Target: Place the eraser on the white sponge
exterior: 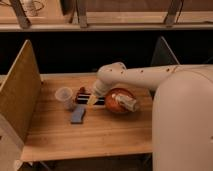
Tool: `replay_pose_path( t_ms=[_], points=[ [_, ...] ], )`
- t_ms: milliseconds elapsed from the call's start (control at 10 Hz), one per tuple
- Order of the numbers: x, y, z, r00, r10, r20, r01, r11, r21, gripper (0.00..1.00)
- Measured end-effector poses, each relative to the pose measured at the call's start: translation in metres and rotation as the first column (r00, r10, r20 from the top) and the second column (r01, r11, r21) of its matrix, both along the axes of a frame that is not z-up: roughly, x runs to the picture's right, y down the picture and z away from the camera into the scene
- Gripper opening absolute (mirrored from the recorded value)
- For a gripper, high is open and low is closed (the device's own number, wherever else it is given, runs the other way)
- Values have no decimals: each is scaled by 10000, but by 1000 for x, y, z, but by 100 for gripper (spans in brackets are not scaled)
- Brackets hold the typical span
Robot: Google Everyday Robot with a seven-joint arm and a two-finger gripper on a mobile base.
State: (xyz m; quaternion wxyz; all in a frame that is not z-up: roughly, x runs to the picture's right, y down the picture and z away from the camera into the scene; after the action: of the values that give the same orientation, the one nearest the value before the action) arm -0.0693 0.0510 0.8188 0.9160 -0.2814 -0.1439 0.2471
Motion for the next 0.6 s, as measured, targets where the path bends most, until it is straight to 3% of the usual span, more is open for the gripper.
replay_pose_path(
  t_ms=[200, 400, 600],
  points=[
    [-13, 11, 2, 9988, -329, 373, 338, 9992, -215, 0],
    [-33, 34, 0, 9929, -763, 911, 830, 9939, -726, 0],
    [-36, 46, 0, 9900, -872, 1109, 995, 9889, -1103, 0]
  ],
)
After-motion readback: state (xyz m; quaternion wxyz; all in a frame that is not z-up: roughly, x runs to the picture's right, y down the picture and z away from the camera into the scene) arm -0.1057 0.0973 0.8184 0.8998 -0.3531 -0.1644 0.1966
